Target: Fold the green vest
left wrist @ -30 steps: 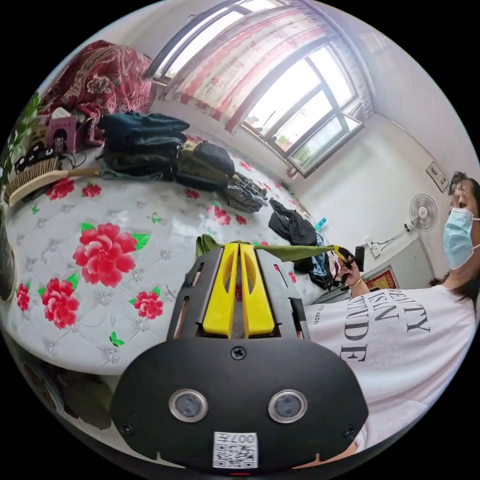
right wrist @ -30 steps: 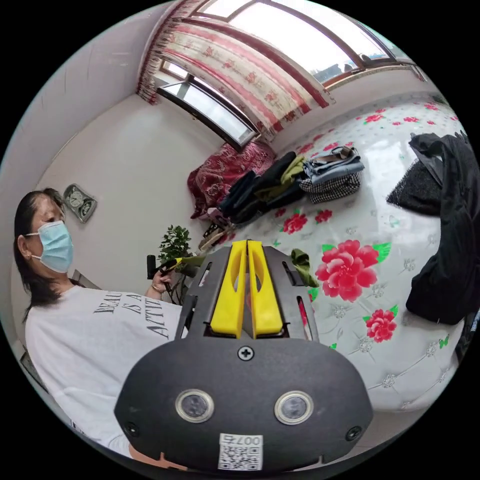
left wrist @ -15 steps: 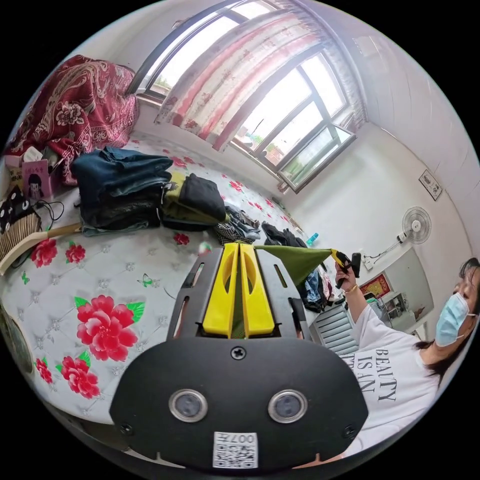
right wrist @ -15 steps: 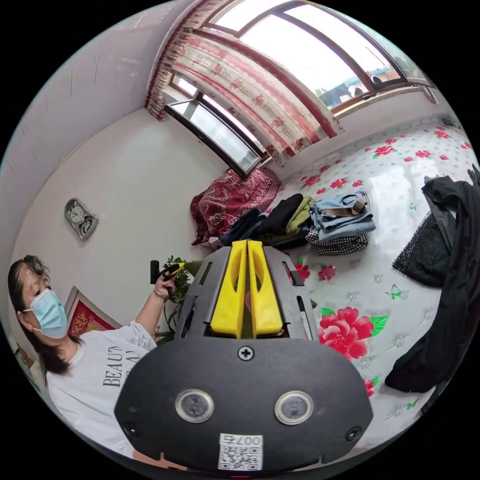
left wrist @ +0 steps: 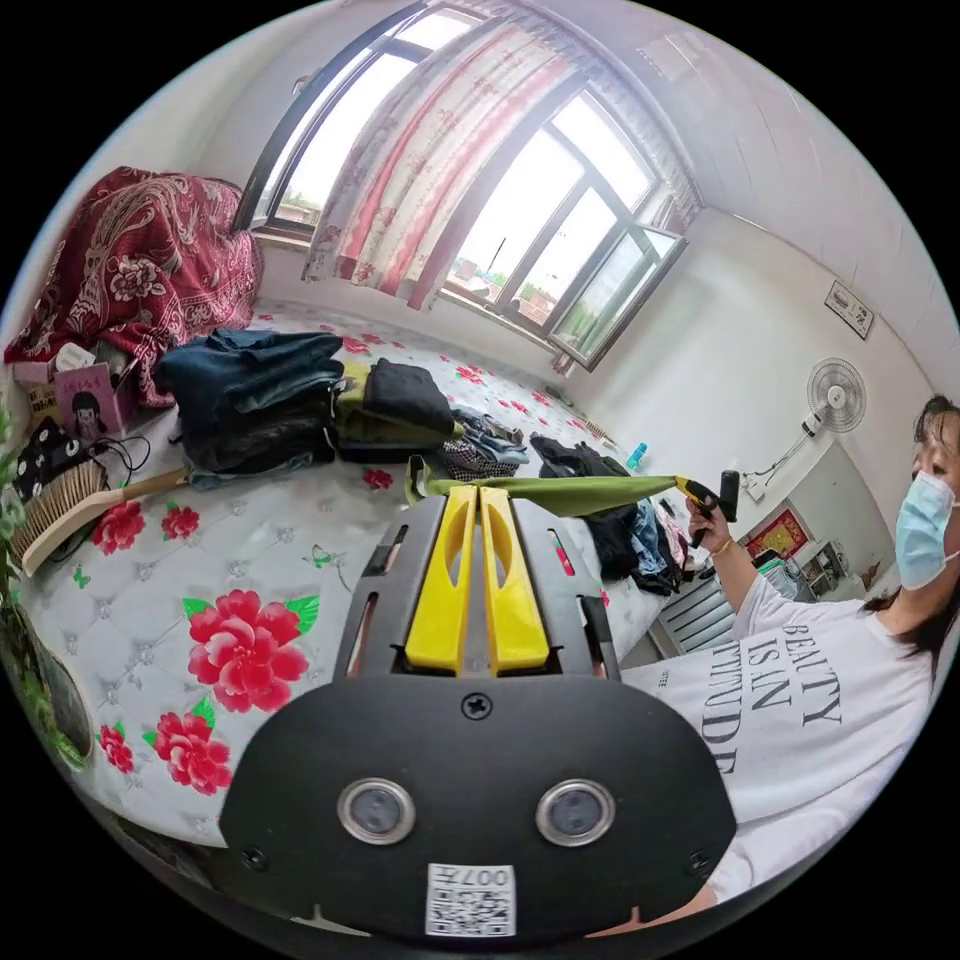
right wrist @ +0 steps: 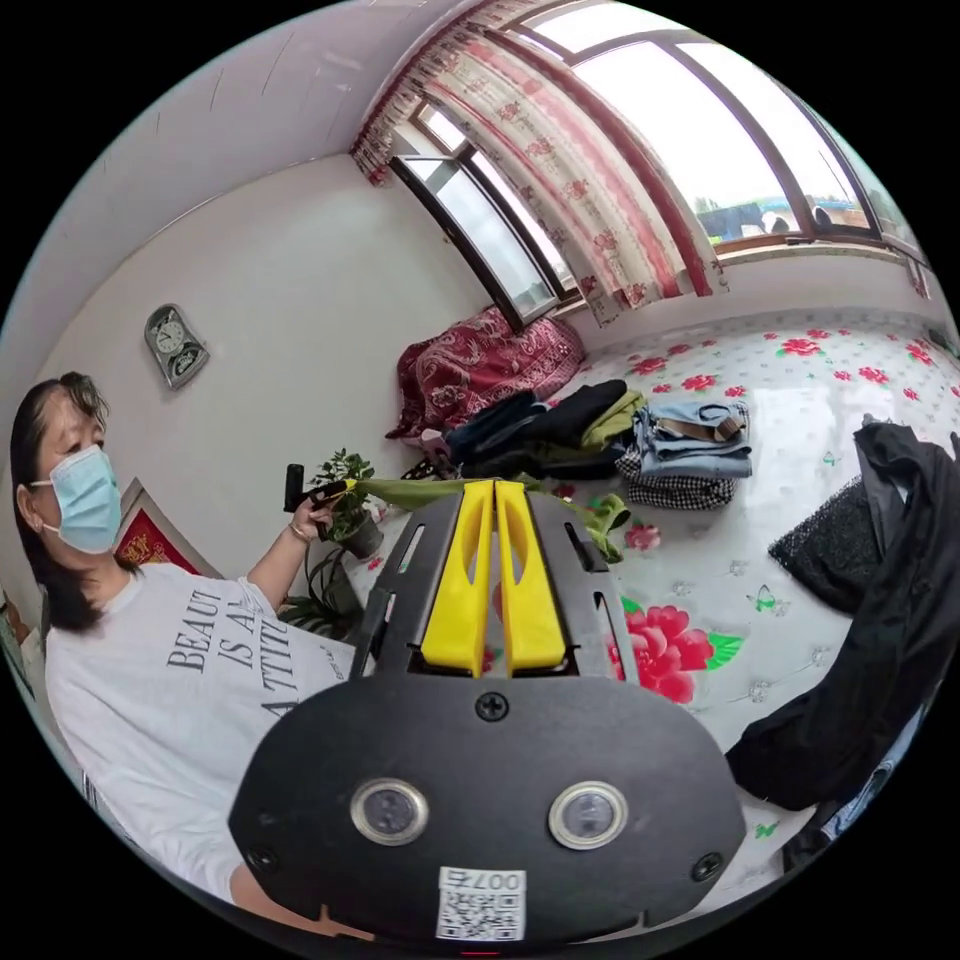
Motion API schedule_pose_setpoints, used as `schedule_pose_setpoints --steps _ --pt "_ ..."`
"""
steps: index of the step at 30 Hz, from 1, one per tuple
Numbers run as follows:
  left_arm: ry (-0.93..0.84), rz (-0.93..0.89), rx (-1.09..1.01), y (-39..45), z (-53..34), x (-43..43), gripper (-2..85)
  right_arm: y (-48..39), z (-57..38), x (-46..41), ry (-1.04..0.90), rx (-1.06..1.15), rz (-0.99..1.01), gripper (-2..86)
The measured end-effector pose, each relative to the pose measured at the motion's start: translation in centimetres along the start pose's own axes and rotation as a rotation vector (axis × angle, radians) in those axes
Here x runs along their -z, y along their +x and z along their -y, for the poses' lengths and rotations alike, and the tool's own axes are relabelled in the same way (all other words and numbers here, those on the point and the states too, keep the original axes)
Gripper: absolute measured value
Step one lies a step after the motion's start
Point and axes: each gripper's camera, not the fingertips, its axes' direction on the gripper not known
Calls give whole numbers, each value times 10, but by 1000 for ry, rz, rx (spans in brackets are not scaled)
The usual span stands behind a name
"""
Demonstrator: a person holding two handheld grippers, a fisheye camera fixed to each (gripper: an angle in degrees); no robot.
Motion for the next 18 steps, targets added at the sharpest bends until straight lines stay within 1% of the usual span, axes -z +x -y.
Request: schedule_pose_setpoints --steps 3,6,8,11,14,18 --pt "-48 19 30 -9 -54 -13 -10 15 -52 -19 -84 -52 -21 -2" --pt "-83 -1 113 -27 -118 -29 -10 40 -115 -39 -150 -194 -3 -2" --pt "-126 -10 261 -45 -170 -39 -10 60 -165 -48 -173 -342 34 -2" --pt "-140 -38 382 -49 -220 -40 -10 69 -210 -44 -150 -469 67 -2" --pt "-150 -44 412 -42 -243 -38 -9 72 -226 -38 -144 -525 71 -2" --pt "-181 -35 414 -46 -239 -50 -9 85 -214 -46 -176 -522 73 -2"
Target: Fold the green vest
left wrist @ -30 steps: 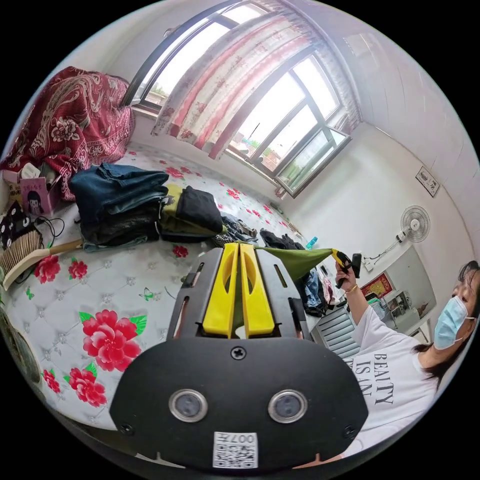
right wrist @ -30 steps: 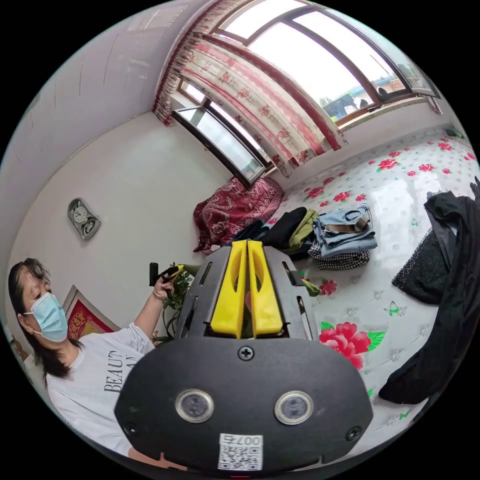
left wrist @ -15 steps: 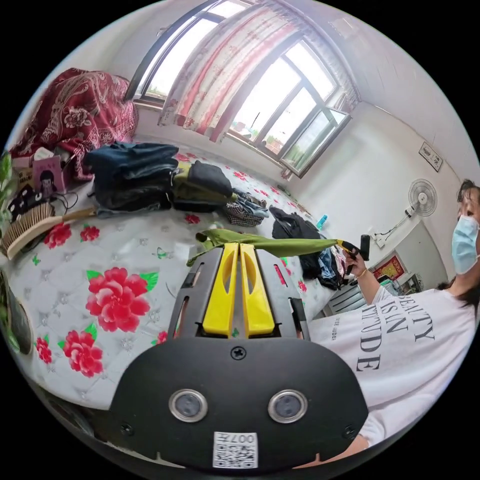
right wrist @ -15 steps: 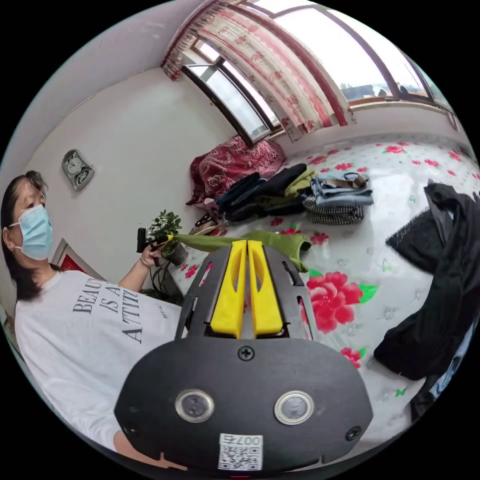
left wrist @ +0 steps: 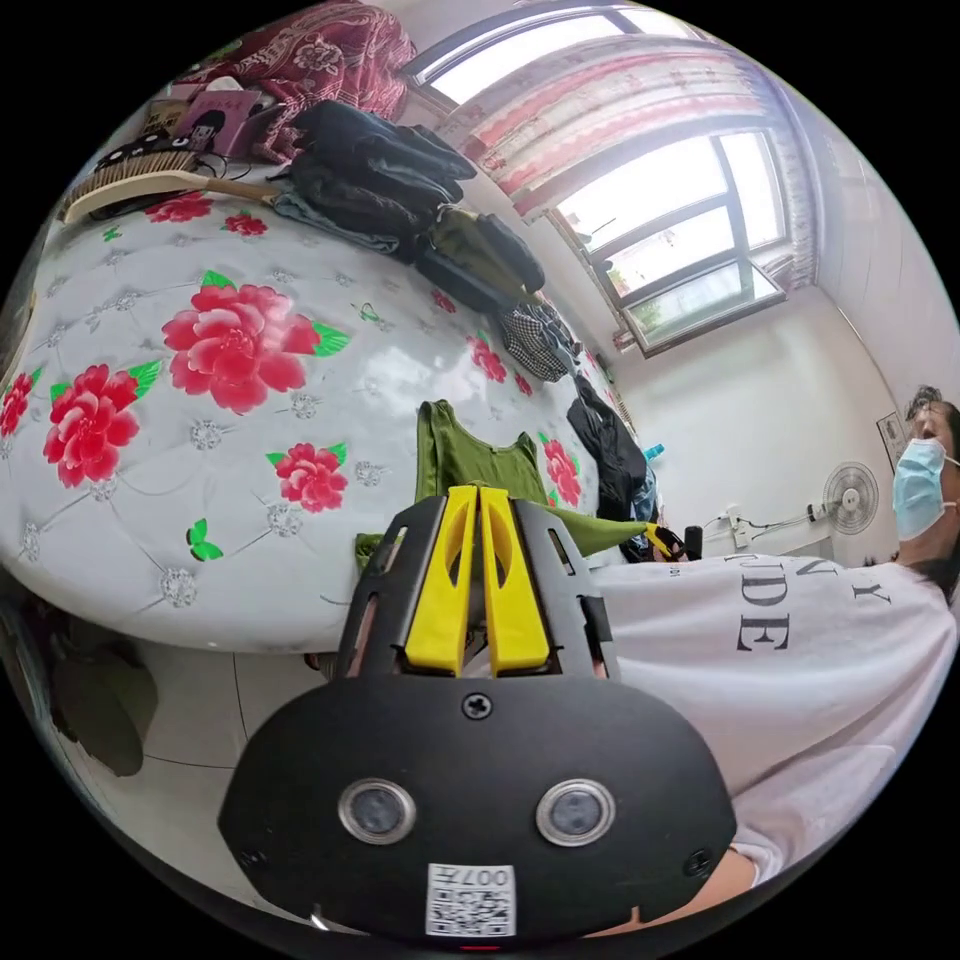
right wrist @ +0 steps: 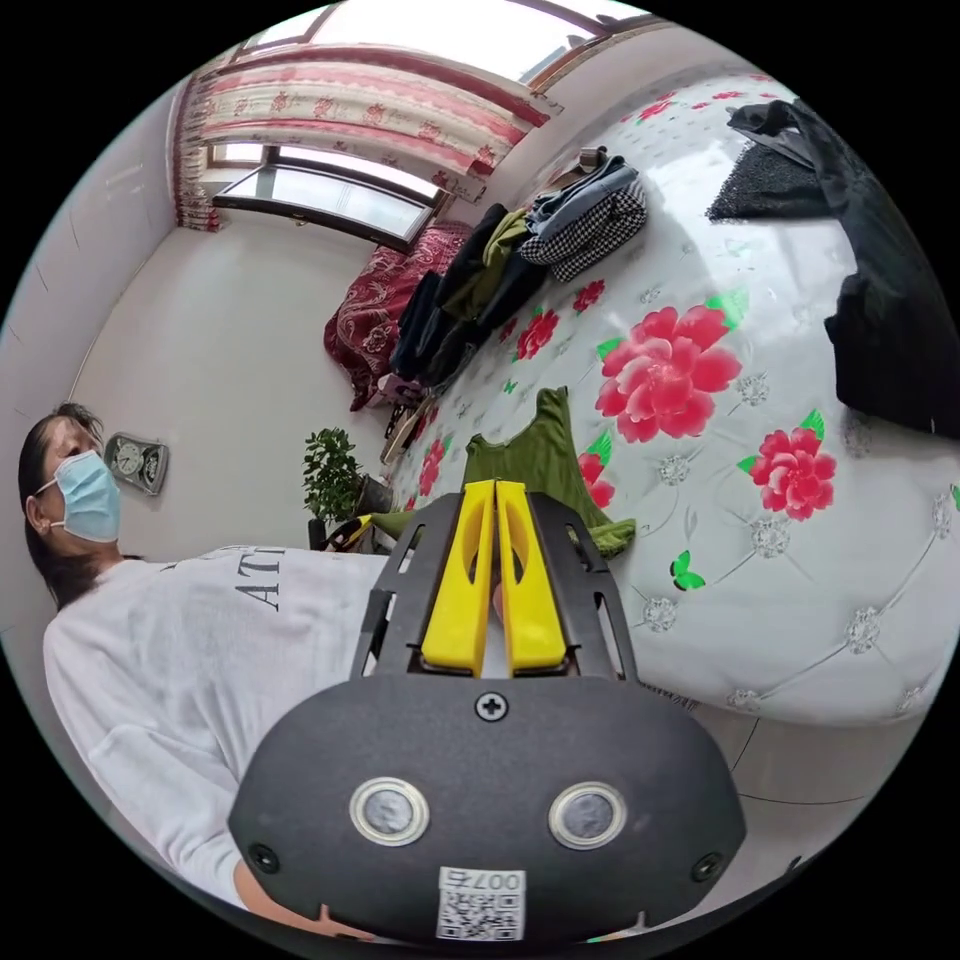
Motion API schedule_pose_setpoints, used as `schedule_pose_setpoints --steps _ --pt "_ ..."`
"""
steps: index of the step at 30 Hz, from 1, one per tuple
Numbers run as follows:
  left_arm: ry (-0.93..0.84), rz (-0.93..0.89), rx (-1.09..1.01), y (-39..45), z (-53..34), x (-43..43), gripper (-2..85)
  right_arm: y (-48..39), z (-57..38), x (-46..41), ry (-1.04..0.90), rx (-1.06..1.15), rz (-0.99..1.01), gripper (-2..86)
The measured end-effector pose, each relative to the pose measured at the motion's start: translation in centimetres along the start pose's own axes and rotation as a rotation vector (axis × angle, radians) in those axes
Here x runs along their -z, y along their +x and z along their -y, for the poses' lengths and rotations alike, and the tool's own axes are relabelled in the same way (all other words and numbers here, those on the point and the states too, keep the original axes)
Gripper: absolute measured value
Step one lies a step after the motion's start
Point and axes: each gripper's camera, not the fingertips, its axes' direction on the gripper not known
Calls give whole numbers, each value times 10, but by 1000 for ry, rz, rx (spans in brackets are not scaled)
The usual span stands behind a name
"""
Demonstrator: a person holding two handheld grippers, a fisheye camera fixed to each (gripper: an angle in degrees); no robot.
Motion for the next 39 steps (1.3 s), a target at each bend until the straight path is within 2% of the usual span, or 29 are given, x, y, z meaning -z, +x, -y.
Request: schedule_pose_setpoints --steps 6,8,12,15,19,26,32,39 --pt "9 67 51 -17 82 -49 15 6 98 -37 -44 63 -51 0" --pt "38 96 87 -31 125 -78 85 21 144 -61 -34 24 -83 5" --pt "-57 146 232 -52 166 -127 103 46 178 -88 31 -97 -173 19" --pt "-31 159 220 -45 163 -139 95 57 167 -99 22 -123 -203 31" --pt "-62 182 154 -32 113 -150 87 81 104 -102 -16 -224 -188 45" --pt "-124 136 153 2 32 -181 79 115 8 -101 124 -501 -112 64" --pt "-286 165 -89 55 55 -251 91 119 31 -139 172 -474 -164 59" --pt "-349 226 -67 50 60 -288 87 131 50 -155 217 -561 -183 15"
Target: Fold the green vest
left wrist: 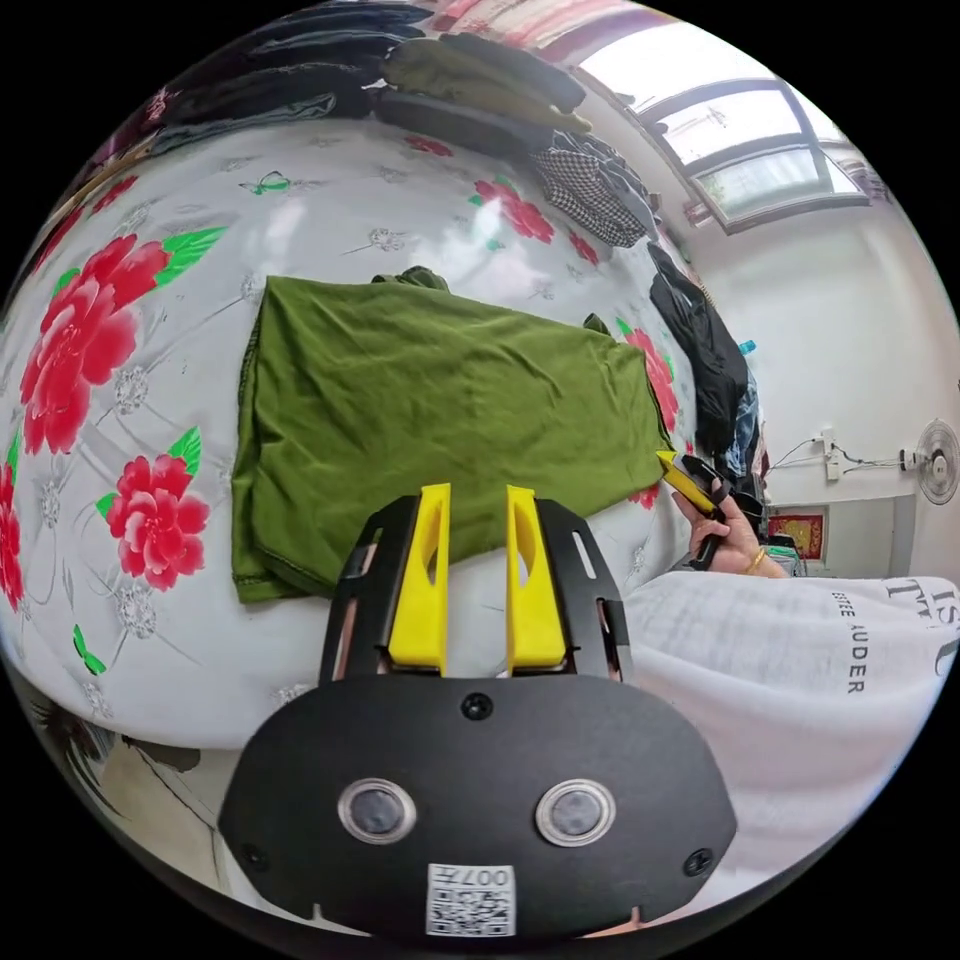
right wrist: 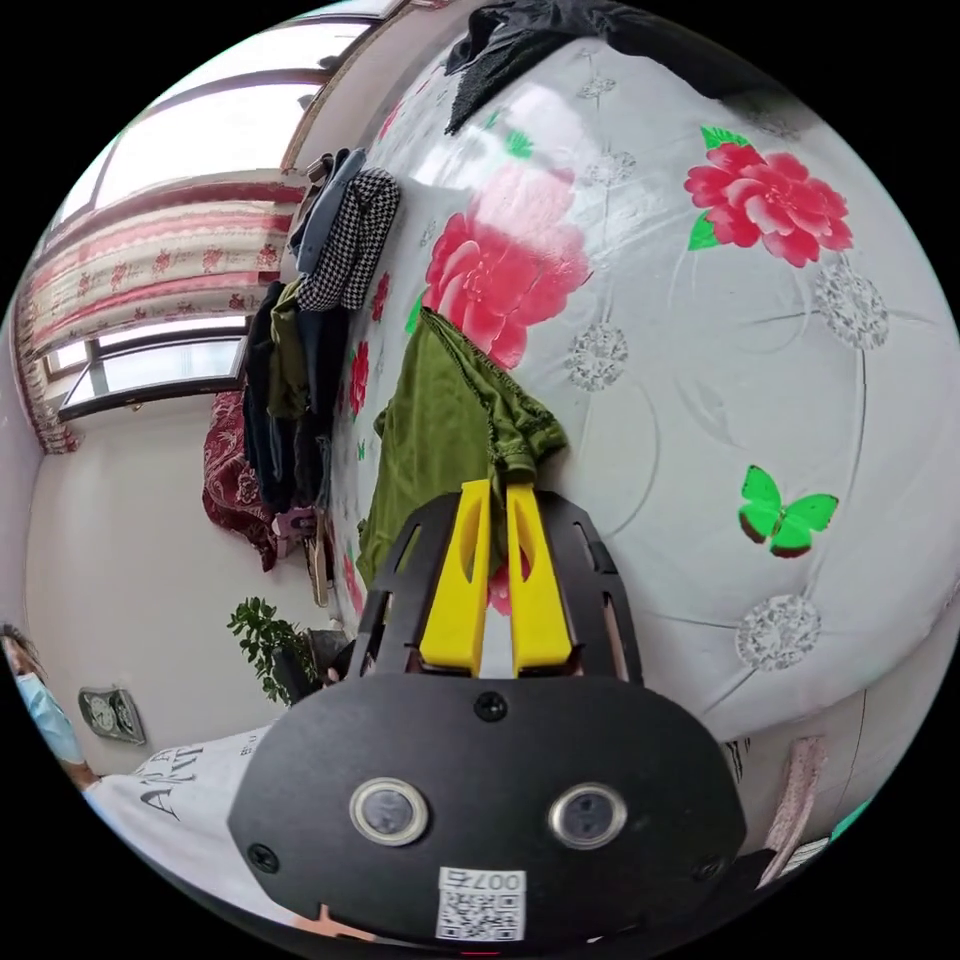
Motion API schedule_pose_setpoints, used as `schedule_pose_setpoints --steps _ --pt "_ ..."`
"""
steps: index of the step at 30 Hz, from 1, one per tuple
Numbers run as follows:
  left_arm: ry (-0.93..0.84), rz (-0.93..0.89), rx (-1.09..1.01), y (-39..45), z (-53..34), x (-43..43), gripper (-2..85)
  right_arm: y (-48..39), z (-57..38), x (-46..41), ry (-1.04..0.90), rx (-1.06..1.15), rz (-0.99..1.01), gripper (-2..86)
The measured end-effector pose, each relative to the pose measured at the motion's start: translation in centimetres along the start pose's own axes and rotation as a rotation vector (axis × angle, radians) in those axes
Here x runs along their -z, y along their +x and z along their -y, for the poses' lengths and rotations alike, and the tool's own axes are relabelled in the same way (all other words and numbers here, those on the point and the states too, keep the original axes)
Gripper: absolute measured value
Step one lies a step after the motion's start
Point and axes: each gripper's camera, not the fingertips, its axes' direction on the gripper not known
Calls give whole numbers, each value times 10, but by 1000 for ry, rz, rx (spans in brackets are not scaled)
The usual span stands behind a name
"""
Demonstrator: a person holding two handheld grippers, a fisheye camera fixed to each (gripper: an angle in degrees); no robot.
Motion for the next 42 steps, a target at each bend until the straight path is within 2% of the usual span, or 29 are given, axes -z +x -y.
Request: schedule_pose_setpoints --steps 6,9,12,14,16,17,20,23,25,30,32,34,38,42 --pt "59 4 52 -21 -13 20 82 -35 9 5 30 65 10 1" --pt "106 -4 99 -37 -26 34 80 -104 17 -6 -14 284 -71 0" --pt "140 -26 150 -54 -38 43 80 -203 1 -44 -156 653 -211 0" --pt "165 -48 178 -65 -48 49 79 -275 -44 -92 -306 998 -336 1" --pt "182 -55 195 -72 -54 52 79 -307 -89 -130 -413 1196 -372 3" --pt "194 -60 204 -77 -58 54 79 -317 -118 -157 -497 1280 -360 4" --pt "207 -79 236 -90 -68 54 78 -310 -173 -223 -689 1346 -311 13" --pt "202 -100 272 -105 -77 53 78 -284 -200 -276 -905 1312 -328 24" --pt "196 -112 283 -112 -82 53 79 -275 -201 -282 -953 1289 -325 29" --pt "178 -150 299 -134 -87 54 90 -268 -149 -227 -776 1065 -171 40" --pt "173 -201 301 -145 -83 54 101 -240 -113 -189 -638 883 -150 45" --pt "171 -250 294 -151 -77 54 114 -205 -92 -165 -578 722 -141 51" --pt "143 -355 262 -160 -55 51 149 -129 -73 -134 -534 397 -94 60" --pt "104 -386 223 -160 -35 48 156 -95 -74 -138 -557 266 -23 53"
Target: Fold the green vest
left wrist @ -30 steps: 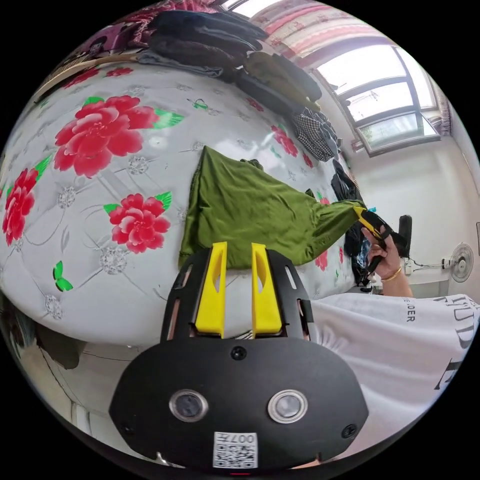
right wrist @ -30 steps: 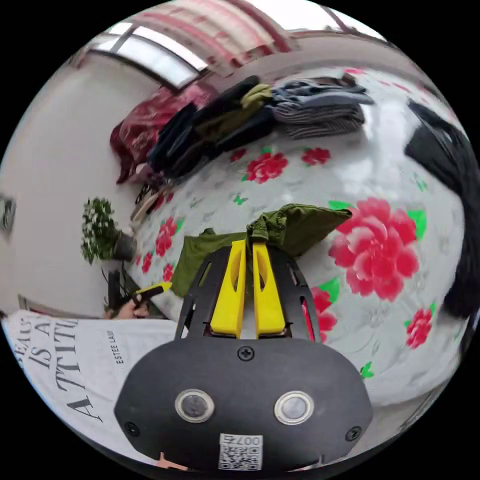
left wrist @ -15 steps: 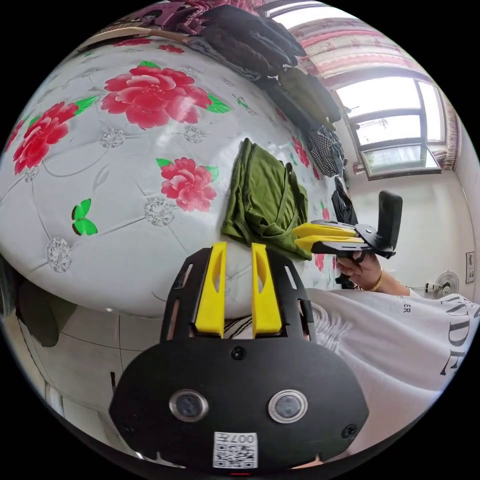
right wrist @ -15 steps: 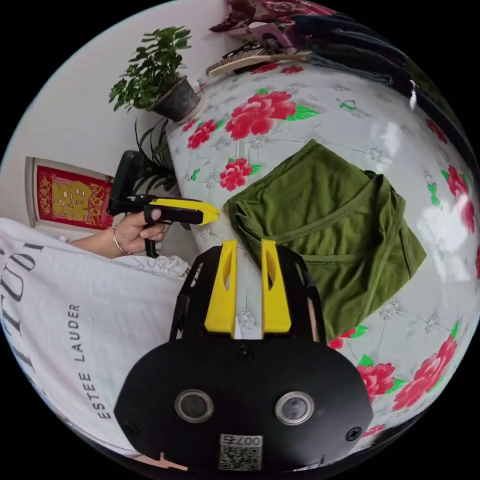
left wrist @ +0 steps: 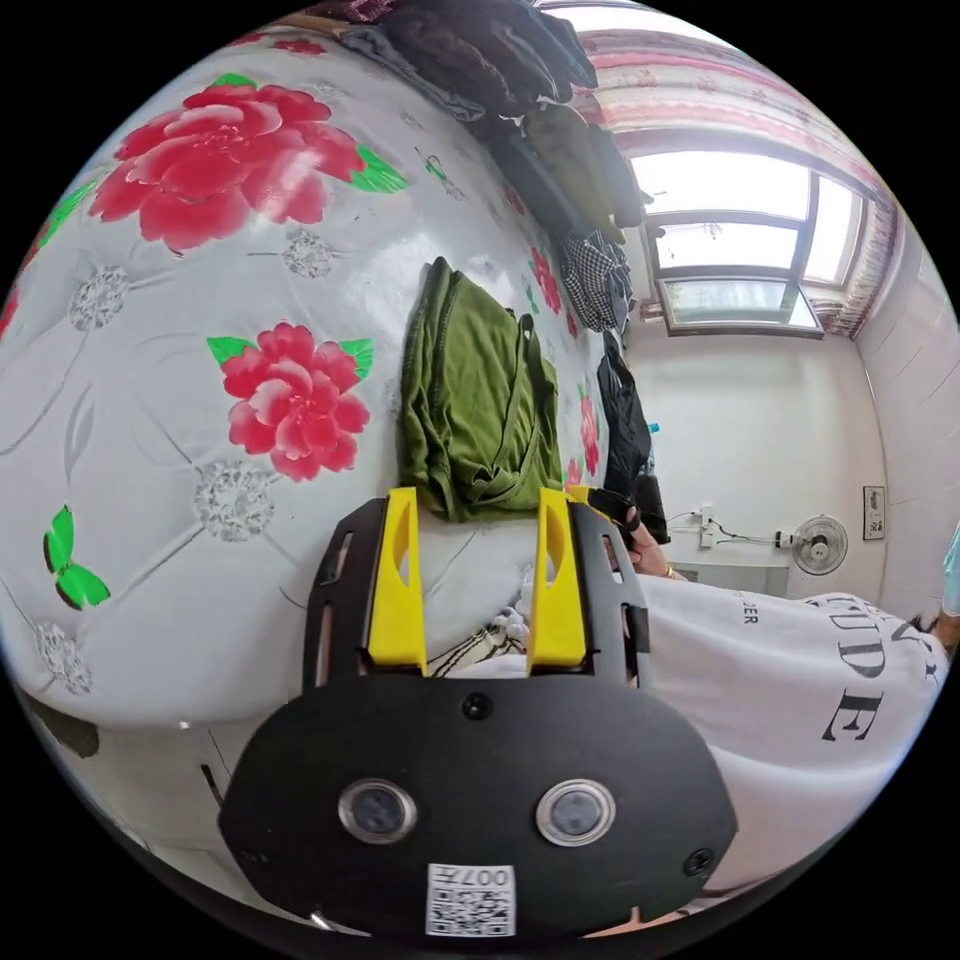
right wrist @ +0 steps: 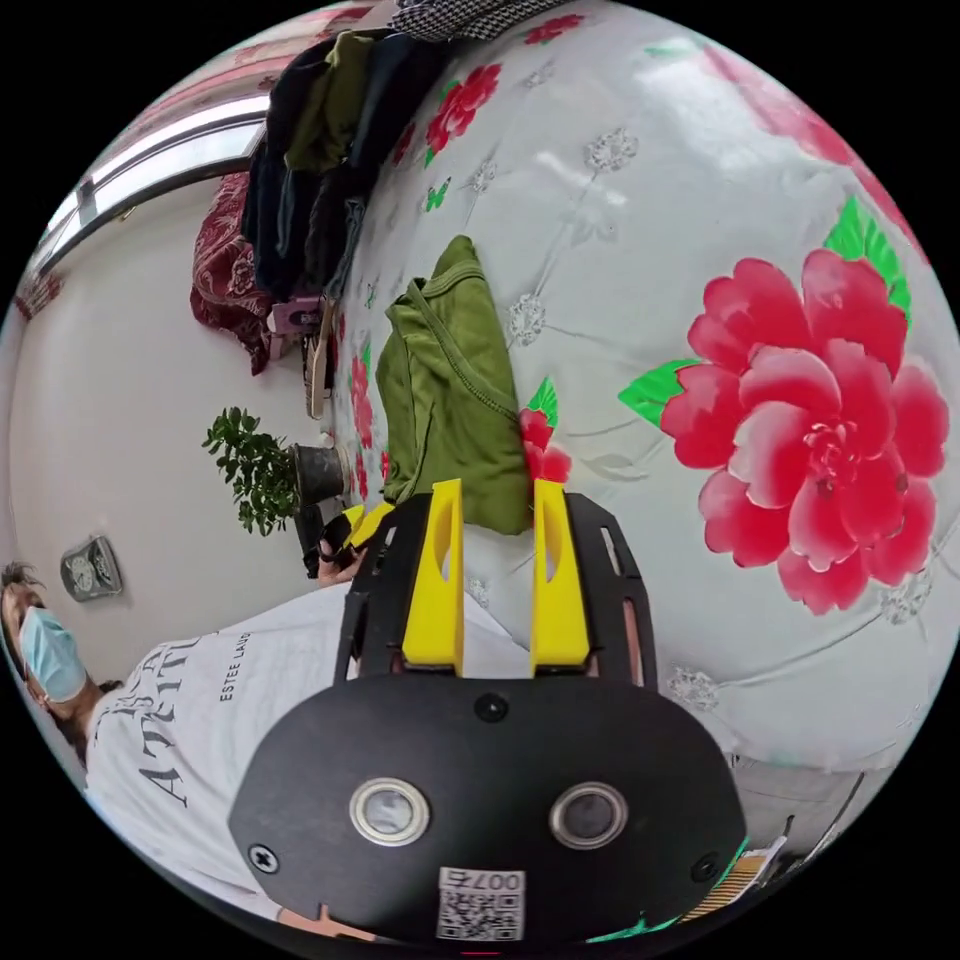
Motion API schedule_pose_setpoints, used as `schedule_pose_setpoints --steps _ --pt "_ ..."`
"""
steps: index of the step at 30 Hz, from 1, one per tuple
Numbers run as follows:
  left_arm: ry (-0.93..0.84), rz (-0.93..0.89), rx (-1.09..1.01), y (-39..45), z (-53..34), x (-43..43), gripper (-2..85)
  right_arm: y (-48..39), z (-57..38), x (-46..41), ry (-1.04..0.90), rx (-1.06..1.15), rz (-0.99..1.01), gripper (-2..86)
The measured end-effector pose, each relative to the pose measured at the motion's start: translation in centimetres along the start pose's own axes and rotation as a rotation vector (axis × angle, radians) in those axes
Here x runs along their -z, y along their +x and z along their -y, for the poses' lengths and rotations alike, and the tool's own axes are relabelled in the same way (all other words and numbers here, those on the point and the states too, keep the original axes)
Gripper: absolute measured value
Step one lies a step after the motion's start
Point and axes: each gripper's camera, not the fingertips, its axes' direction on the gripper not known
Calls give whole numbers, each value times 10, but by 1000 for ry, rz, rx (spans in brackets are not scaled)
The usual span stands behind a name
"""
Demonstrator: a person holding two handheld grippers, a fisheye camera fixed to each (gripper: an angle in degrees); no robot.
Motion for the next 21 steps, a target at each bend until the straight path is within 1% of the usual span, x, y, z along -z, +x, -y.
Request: schedule_pose_setpoints --steps 2,3,4,5,6,7,8,10,13,15,18,21 --pt "-21 -10 -10 1 13 -6 128 7 1 -7 -9 -8 56 42" --pt "-27 -9 -11 1 16 -8 93 8 2 -9 -20 -8 64 40" --pt "-41 6 6 -1 23 -13 25 9 3 -13 -58 -7 73 34" --pt "-59 33 52 -4 28 -16 18 7 3 -13 -80 2 75 29" --pt "-56 32 64 -4 30 -15 14 6 2 -11 -83 10 78 26" --pt "-31 -8 53 0 32 -11 9 1 -1 -4 -76 32 93 22" --pt "6 -49 20 10 33 -4 6 -4 -6 7 -58 59 121 18" --pt "34 -72 -25 27 34 6 4 -11 -16 28 -15 79 177 14" --pt "43 -117 -59 53 39 17 1 -19 -33 63 47 101 276 10" --pt "40 -149 -74 70 46 19 1 -23 -39 83 65 107 303 8" --pt "42 -201 -139 107 71 14 0 -29 -35 117 89 114 314 6" --pt "37 -256 -204 146 117 -1 -1 -38 -13 162 136 143 322 5"
